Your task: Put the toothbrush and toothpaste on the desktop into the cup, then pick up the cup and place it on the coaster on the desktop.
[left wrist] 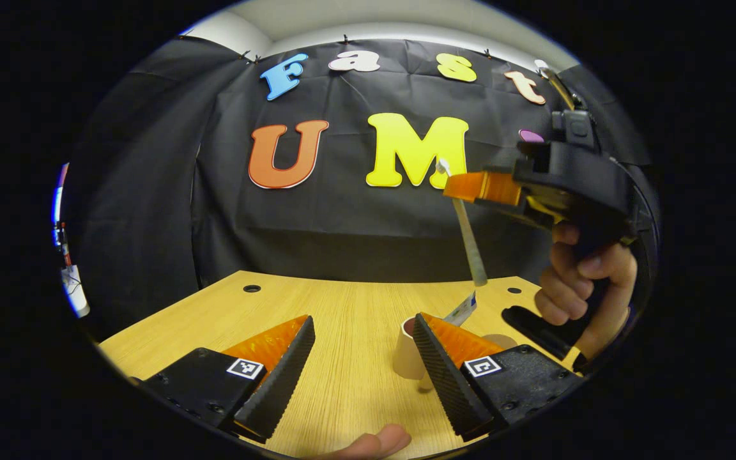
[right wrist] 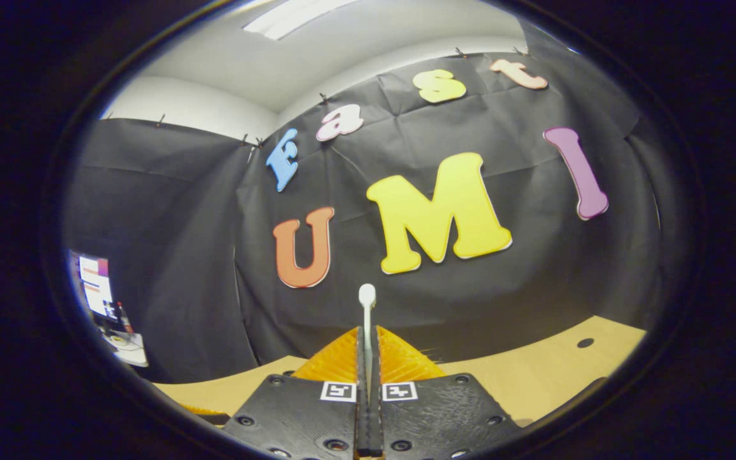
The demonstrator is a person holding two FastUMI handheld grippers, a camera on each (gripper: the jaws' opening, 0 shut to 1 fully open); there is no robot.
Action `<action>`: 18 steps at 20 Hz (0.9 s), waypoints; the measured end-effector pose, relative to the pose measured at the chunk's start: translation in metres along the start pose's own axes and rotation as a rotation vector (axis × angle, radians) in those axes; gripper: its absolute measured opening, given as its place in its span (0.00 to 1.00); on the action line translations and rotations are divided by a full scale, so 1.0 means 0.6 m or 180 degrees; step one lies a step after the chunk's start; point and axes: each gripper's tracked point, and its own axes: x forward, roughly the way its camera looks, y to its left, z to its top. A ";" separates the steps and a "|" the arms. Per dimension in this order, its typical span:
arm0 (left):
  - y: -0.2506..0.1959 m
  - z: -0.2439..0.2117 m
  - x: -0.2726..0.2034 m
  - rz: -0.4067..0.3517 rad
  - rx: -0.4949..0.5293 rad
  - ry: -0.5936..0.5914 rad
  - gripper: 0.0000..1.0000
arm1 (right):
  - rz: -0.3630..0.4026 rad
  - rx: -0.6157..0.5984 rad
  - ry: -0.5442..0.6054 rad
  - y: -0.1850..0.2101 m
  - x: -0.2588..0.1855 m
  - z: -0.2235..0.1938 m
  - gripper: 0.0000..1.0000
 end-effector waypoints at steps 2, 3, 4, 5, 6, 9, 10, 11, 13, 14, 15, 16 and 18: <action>0.007 -0.001 0.002 -0.0035 -0.0068 0.0009 0.98 | -0.0124 -0.0077 -0.0028 -0.026 0.021 -0.014 0.00; 0.009 -0.002 0.003 -0.0050 -0.0151 0.0034 0.98 | -0.0138 -0.0125 0.0004 -0.028 0.027 -0.028 0.00; 0.012 -0.006 0.005 -0.0064 -0.0242 0.0060 0.98 | -0.0132 -0.0140 0.0035 -0.031 0.028 -0.041 0.00; 0.012 -0.009 0.006 -0.0091 -0.0311 0.0095 0.98 | -0.0110 -0.0169 0.0066 -0.032 0.024 -0.051 0.00; 0.012 -0.008 0.006 -0.0085 -0.0334 0.0096 0.96 | -0.0092 -0.0211 0.0046 -0.032 0.015 -0.053 0.00; 0.007 -0.018 0.014 -0.0101 -0.0343 0.0137 0.96 | -0.0087 -0.0296 -0.0111 -0.040 -0.017 -0.040 0.01; 0.003 -0.018 0.012 -0.0121 -0.0318 0.0142 0.98 | -0.0064 -0.0311 -0.0115 -0.036 -0.026 -0.039 0.01; 0.002 -0.019 0.012 -0.0115 -0.0306 0.0137 0.98 | -0.0030 -0.0360 -0.0130 -0.033 -0.034 -0.036 0.01; -0.004 -0.024 0.013 -0.0163 -0.0305 0.0157 0.98 | -0.0014 -0.0454 -0.0199 -0.029 -0.051 -0.028 0.00; -0.008 -0.024 0.012 -0.0178 -0.0303 0.0153 0.98 | 0.0017 -0.0503 -0.0252 -0.023 -0.057 -0.022 0.02; -0.007 -0.024 0.012 -0.0172 -0.0286 0.0156 0.98 | 0.0012 -0.0556 -0.0286 -0.021 -0.060 -0.018 0.03; -0.006 -0.026 0.014 -0.0163 -0.0269 0.0162 0.98 | 0.0009 -0.0595 -0.0270 -0.022 -0.062 -0.022 0.02; -0.006 -0.029 0.015 -0.0164 -0.0266 0.0172 0.98 | 0.0024 -0.0563 -0.0258 -0.020 -0.072 -0.025 0.03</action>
